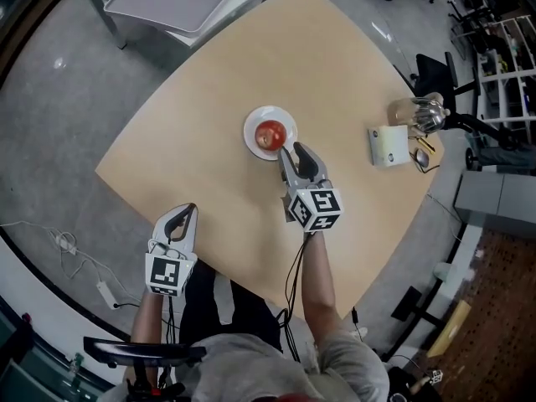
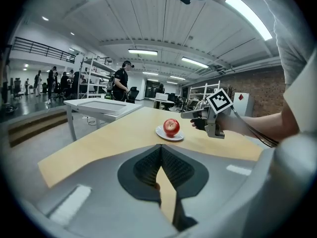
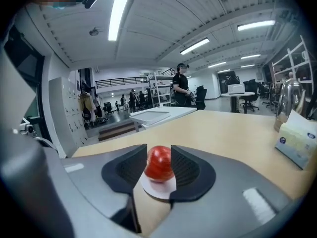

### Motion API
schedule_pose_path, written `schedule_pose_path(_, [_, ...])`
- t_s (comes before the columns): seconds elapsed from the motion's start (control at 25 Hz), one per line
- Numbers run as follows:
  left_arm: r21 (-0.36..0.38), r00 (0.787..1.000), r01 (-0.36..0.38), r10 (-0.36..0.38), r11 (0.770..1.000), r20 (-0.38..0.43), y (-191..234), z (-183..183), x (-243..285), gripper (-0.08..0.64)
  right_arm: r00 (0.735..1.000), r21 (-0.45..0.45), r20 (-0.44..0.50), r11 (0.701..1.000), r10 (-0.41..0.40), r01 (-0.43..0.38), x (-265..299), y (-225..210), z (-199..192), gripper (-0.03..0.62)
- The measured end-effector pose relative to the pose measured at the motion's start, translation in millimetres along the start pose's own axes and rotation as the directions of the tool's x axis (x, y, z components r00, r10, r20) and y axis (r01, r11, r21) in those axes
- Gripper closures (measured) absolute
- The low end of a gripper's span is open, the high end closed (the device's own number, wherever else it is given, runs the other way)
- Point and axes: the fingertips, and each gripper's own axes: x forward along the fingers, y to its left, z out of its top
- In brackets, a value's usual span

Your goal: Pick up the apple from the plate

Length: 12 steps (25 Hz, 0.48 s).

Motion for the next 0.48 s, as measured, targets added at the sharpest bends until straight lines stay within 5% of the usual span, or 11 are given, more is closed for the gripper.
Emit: schedule_pose_path(0.48, [-0.015, 0.999, -0.036, 0.036, 0.999, -0.039, 2, -15, 4, 0.540, 0.995, 0.080, -0.072, 0.995, 0.073, -0.067, 43, -7, -24, 0.305])
